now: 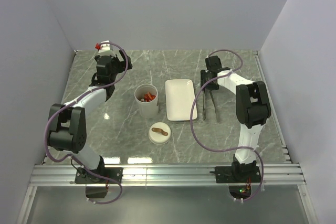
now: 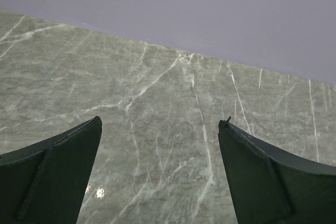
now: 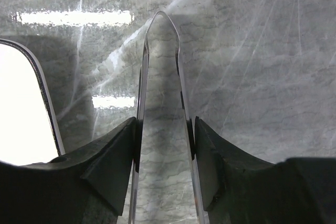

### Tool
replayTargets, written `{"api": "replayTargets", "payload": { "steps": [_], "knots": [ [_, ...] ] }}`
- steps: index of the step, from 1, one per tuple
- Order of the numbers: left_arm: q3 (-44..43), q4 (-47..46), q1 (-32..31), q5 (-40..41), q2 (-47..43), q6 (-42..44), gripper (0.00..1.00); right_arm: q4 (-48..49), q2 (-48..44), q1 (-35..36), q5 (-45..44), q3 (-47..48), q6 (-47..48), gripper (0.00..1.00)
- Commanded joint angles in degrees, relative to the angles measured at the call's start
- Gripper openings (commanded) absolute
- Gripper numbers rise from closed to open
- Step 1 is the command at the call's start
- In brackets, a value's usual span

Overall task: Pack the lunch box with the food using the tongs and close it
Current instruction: Put down the clamp

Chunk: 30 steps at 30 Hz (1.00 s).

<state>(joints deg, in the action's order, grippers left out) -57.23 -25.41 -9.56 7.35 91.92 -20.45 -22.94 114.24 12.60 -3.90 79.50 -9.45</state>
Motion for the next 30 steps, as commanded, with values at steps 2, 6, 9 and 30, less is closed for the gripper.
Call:
{"api": "replayTargets", "payload": {
  "steps": [2,6,9,30],
  "knots": [
    [-1.0,-2.0,0.1,-0.2,-0.1,-0.1,0.99,0.0,-0.9,-0.2,-1.0,2.3,-0.3,0.56],
    [-0.8,-2.1,0.1,0.0,-0.2,-0.2,1.0,0.0,-0.9,-0.3,-0.8,2.2,-0.2,0.63],
    [-0.7,-2.0,0.1,1.1,-0.2,-0.4,0.99,0.4,-1.6,-0.2,-1.8,1.9,-0.4,0.64],
    [1.2,-3.1,-0.1,2.5,-2.4,-0.4,0.99,30.0,-38.0,12.5,16.4,-25.3,10.9,0.62]
  ]
}}
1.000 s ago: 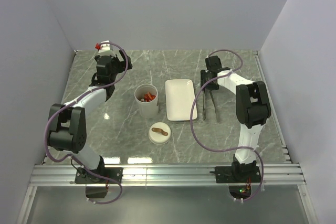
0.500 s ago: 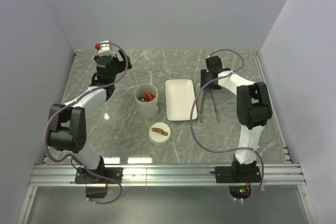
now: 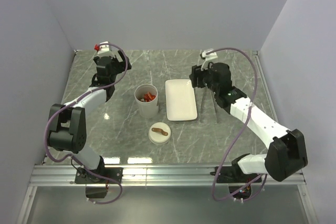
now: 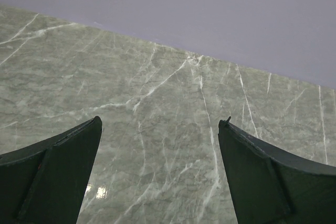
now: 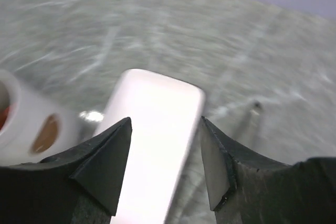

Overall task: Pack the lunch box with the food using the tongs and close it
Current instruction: Put down the clamp, then pick up the lid of the lunch box with the right arm

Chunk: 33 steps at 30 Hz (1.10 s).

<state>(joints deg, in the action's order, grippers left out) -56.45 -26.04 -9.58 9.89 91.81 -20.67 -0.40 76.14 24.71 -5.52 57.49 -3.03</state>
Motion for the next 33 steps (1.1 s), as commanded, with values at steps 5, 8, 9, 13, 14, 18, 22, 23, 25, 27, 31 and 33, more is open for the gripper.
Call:
{"api": "replayTargets", "payload": {
  "steps": [5,8,9,13,14,18,22,23,25,27,31,33],
  "knots": [
    [0.4,-1.4,-0.8,1.7,-2.9,0.4,0.99,7.6,6.7,3.9,34.2,-3.7,10.8,0.58],
    [0.5,-0.5,-1.3,3.6,-3.2,1.2,0.99,6.4,10.7,5.8,35.8,-2.8,13.0,0.55],
    [0.6,-0.3,-1.7,3.7,-3.4,1.2,0.99,6.2,11.2,6.2,37.8,-2.8,13.4,0.54],
    [1.0,0.4,-1.7,4.4,-3.7,1.2,0.99,6.8,11.1,8.4,43.6,-5.2,15.7,0.54],
    [1.1,0.6,-1.8,4.3,-3.7,1.1,0.99,7.1,10.3,8.9,43.9,-5.9,16.0,0.54],
    [1.4,0.5,-1.7,3.3,-4.3,0.9,1.0,8.5,8.7,11.4,44.6,-9.8,16.7,0.54],
    [1.9,0.4,-1.7,2.7,-4.7,0.7,0.99,8.6,8.4,14.5,45.1,-11.4,17.5,0.54],
    [2.0,0.5,-1.7,2.6,-4.7,0.7,0.99,8.4,8.8,15.1,44.1,-11.4,17.7,0.54],
    [2.0,0.6,-1.7,2.5,-4.6,0.6,0.99,8.4,9.5,17.1,42.6,-11.5,17.7,0.54],
    [2.0,0.7,-1.7,2.4,-4.5,0.5,0.99,8.0,10.6,18.9,41.5,-10.8,17.8,0.54],
    [2.5,0.6,-1.7,2.2,-4.8,0.5,0.99,6.4,14.9,22.0,36.6,-9.2,17.7,0.54],
    [2.6,0.5,-1.8,2.2,-5.0,0.5,0.99,4.9,16.5,22.9,35.1,-7.8,17.4,0.54]
  ]
}}
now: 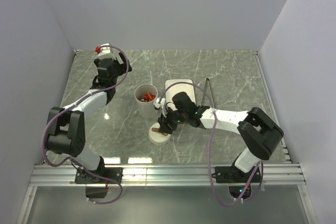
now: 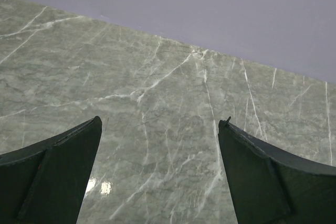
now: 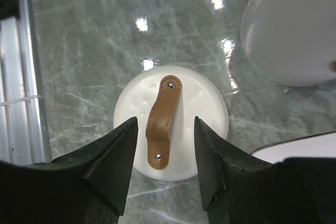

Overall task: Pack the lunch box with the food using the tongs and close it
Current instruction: Pick up the lid of the lunch box with the right arm

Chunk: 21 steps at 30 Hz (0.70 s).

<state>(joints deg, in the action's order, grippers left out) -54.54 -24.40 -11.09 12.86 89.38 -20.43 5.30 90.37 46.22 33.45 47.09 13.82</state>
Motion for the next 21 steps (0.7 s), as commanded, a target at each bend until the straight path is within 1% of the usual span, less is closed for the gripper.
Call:
{"api": "replayTargets", "payload": {
  "steps": [1,7,9,10,11,12,14,18,21],
  "knots": [
    [0.7,-1.3,-0.2,-0.9,-2.5,0.3,0.99,-1.2,3.7,2.2,-5.3,2.8,0.5,0.54],
    [0.8,-1.3,-0.3,-1.1,-2.5,0.3,0.99,-2.0,5.9,4.1,-9.3,4.0,0.3,0.54],
    [0.8,-1.3,-0.3,-1.1,-2.7,0.3,0.99,-2.2,6.0,4.1,-9.6,4.0,0.3,0.5],
    [1.0,-1.3,-0.3,-1.1,-2.8,0.3,0.99,-2.3,6.0,4.2,-9.7,4.1,0.3,0.44],
    [1.0,-1.3,-0.3,-0.9,-2.9,0.3,0.99,-2.3,5.9,4.4,-10.2,4.1,0.3,0.36],
    [1.0,-1.3,-0.3,-1.0,-2.8,0.3,0.99,-2.5,5.8,4.5,-10.7,4.1,0.2,0.23],
    [1.0,-1.3,-0.3,-1.0,-3.0,0.3,0.99,-2.9,5.2,4.6,-12.1,4.0,0.2,0.12],
    [1.2,-1.4,-0.2,-1.1,-3.3,0.3,0.99,-2.8,1.7,4.7,-14.8,3.2,-0.5,0.08],
    [1.3,-1.4,-0.4,-1.1,-3.3,0.3,0.99,-1.6,-4.6,4.5,-18.3,2.1,-0.8,0.08]
  ]
}}
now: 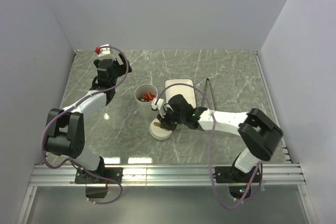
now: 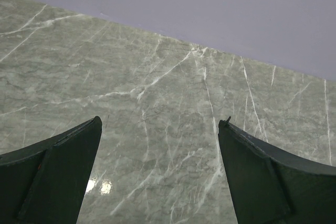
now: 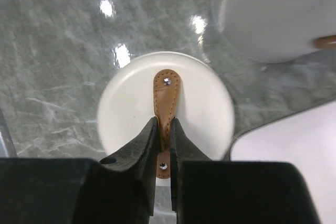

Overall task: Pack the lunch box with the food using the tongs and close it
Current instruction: Pick up the lid of the lunch box with the right arm, then put the lid back on the lunch box

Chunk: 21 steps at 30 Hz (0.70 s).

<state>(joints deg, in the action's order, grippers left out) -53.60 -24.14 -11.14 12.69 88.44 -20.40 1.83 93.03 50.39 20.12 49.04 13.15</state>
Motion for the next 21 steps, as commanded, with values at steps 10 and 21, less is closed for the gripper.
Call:
{"api": "replayTargets", "payload": {
  "steps": [10,21],
  "knots": [
    [0.7,-1.7,-0.9,-0.2,-3.1,0.8,0.99,3.2,-22.7,-2.6,-10.4,3.3,1.1,0.02],
    [1.0,-1.3,-1.6,0.8,-3.9,1.4,0.99,-9.8,-0.8,-9.5,7.6,30.8,5.6,0.02]
  ]
}}
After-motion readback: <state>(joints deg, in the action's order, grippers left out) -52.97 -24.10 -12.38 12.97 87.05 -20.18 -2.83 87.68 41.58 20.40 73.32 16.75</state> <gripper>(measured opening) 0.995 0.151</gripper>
